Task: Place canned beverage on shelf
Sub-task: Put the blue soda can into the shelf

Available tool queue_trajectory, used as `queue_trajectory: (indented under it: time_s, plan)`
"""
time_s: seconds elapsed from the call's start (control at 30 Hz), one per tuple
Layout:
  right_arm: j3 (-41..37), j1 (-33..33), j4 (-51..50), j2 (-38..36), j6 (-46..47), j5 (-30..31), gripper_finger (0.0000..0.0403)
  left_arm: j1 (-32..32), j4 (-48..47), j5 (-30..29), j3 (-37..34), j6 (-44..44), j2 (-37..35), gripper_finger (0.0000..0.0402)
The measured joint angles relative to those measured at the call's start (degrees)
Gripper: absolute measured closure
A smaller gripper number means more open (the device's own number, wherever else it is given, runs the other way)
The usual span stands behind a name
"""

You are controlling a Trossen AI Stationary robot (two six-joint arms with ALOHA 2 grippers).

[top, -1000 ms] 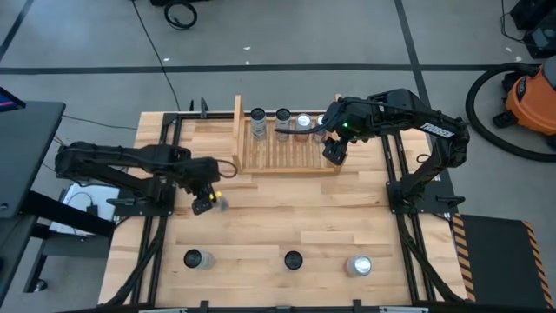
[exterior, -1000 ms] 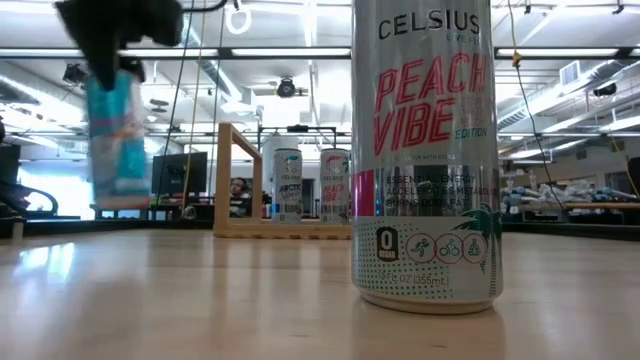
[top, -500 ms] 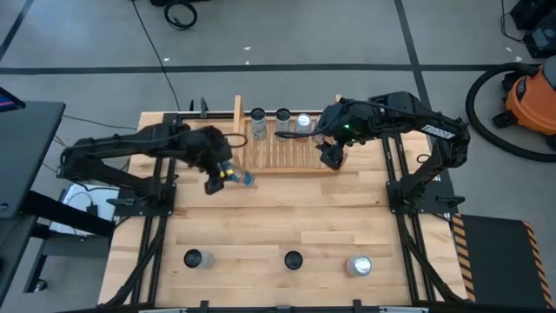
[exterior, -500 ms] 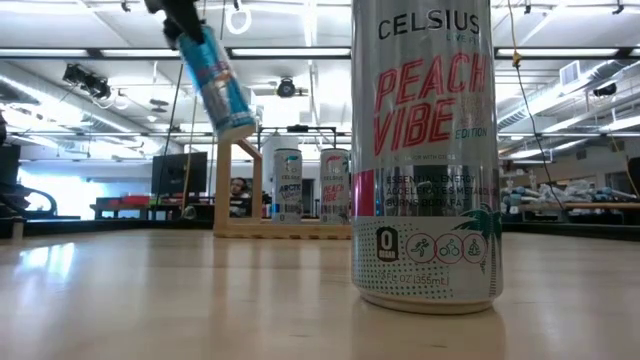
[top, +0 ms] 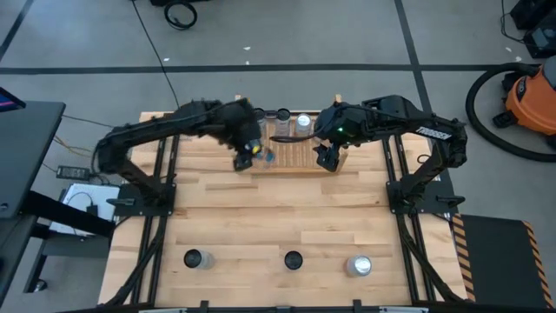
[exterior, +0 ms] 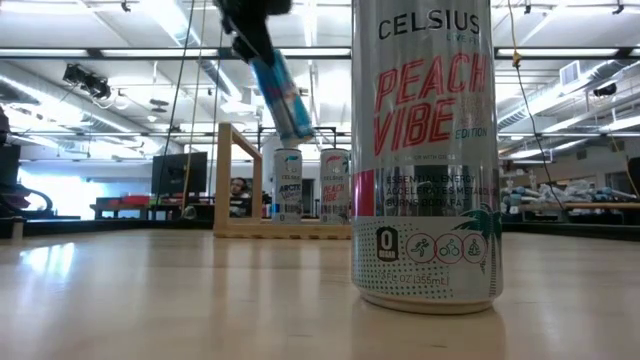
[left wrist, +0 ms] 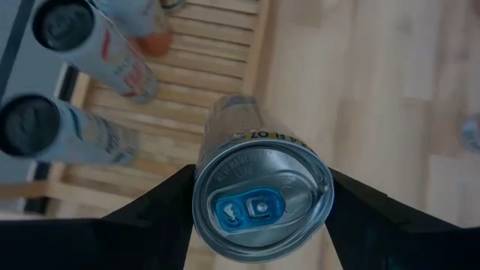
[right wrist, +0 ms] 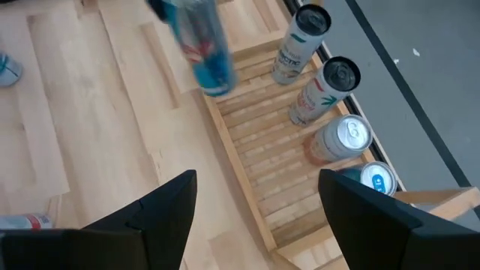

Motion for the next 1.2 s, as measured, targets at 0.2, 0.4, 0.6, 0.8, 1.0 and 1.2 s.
queue_trajectory:
  time_s: [0.2, 0.4, 0.6, 0.8, 1.0, 1.2]
  plan:
    - [0.0, 0.0, 0.0, -0.8, 0.0, 1.2, 0.0115, 3.8, -2.0, 0.1, 8.7, 3.7, 9.4, 0.0149]
    - [0.0, 0.0, 0.0, -0.9, -0.1, 1.2, 0.0115, 5.7, -2.4, 1.2, 13.3, 7.5, 16.4, 0.0149]
    - [0.0, 0.0, -0.1, -0.9, -1.2, 1.3, 0.0115, 6.9, -2.7, 2.7, 13.4, 9.3, 20.7, 0.0149]
    - [0.0, 0.0, -0.1, -0.9, -1.5, 1.6, 0.0115, 7.8, -1.7, 2.6, 13.4, 9.7, 22.2, 0.0149]
    - [0.0, 0.0, -0.1, -0.9, -1.5, 1.6, 0.0115, 9.0, -1.4, 2.6, 13.4, 9.2, 22.9, 0.0149]
    - [0.0, 0.1, -0.1, -0.9, -1.5, 1.4, 0.0115, 9.7, -1.6, 2.6, 13.3, 9.3, 23.1, 0.0144]
